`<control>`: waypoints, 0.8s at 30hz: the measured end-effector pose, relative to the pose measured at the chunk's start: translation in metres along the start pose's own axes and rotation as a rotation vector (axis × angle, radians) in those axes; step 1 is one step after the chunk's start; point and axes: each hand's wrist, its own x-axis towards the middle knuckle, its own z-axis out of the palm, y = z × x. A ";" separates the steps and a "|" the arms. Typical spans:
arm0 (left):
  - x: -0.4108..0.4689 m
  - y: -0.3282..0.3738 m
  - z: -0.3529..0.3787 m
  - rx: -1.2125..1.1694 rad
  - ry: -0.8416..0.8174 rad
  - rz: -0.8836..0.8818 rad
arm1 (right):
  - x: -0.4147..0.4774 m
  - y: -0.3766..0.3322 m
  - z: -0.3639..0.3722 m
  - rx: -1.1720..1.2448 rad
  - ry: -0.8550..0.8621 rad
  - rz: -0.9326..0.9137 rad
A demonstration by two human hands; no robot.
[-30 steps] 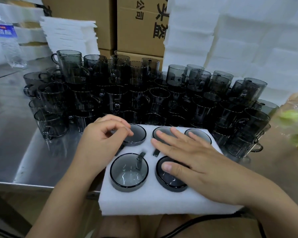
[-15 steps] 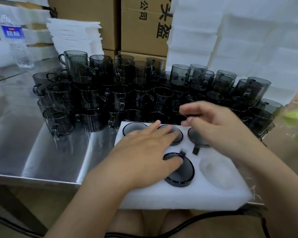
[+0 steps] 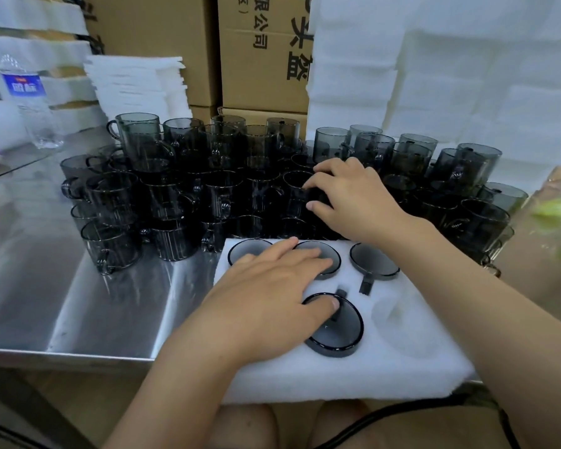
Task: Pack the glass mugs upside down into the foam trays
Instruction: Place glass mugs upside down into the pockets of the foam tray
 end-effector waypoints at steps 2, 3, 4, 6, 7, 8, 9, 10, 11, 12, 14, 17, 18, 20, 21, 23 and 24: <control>0.000 0.001 -0.001 0.002 -0.004 -0.003 | 0.000 -0.001 0.000 -0.012 0.025 -0.034; 0.000 0.001 -0.001 0.004 -0.005 -0.003 | 0.000 -0.001 0.000 -0.009 0.029 -0.049; 0.001 0.001 -0.002 0.007 -0.005 -0.001 | 0.000 0.000 0.000 -0.003 0.033 -0.059; 0.001 0.000 -0.002 0.010 -0.004 0.001 | -0.002 0.001 0.000 0.015 0.049 -0.065; 0.001 0.000 -0.002 0.009 -0.004 0.002 | -0.003 0.002 -0.001 0.025 0.060 -0.066; 0.001 0.000 -0.002 0.007 -0.004 0.002 | -0.005 0.003 -0.001 0.035 0.071 -0.068; 0.001 0.001 -0.002 0.006 -0.003 0.002 | -0.006 0.003 -0.001 0.047 0.083 -0.067; 0.001 0.000 -0.002 0.005 -0.001 0.003 | -0.008 0.004 -0.002 0.064 0.095 -0.063; 0.001 0.000 -0.002 0.005 0.000 0.003 | -0.009 0.004 -0.002 0.084 0.106 -0.058; 0.001 0.000 -0.001 0.005 0.001 0.003 | -0.010 0.004 -0.002 0.103 0.116 -0.052; 0.001 0.000 -0.001 0.000 0.004 0.001 | -0.012 0.005 -0.002 0.134 0.134 -0.041; 0.000 0.000 -0.002 -0.004 0.003 -0.001 | -0.019 0.004 -0.005 0.272 0.184 -0.015; 0.000 0.000 -0.002 -0.002 0.001 -0.002 | -0.022 0.003 -0.008 0.345 0.202 0.004; 0.001 0.000 -0.002 -0.002 0.000 -0.005 | -0.030 0.000 -0.018 0.467 0.228 0.063; 0.001 0.000 -0.002 -0.004 -0.001 -0.007 | -0.035 -0.001 -0.023 0.506 0.238 0.093; 0.001 -0.001 -0.001 -0.006 -0.003 -0.009 | -0.047 -0.002 -0.035 0.559 0.261 0.128; 0.001 -0.001 -0.001 -0.003 -0.002 -0.009 | -0.055 -0.002 -0.039 0.578 0.276 0.133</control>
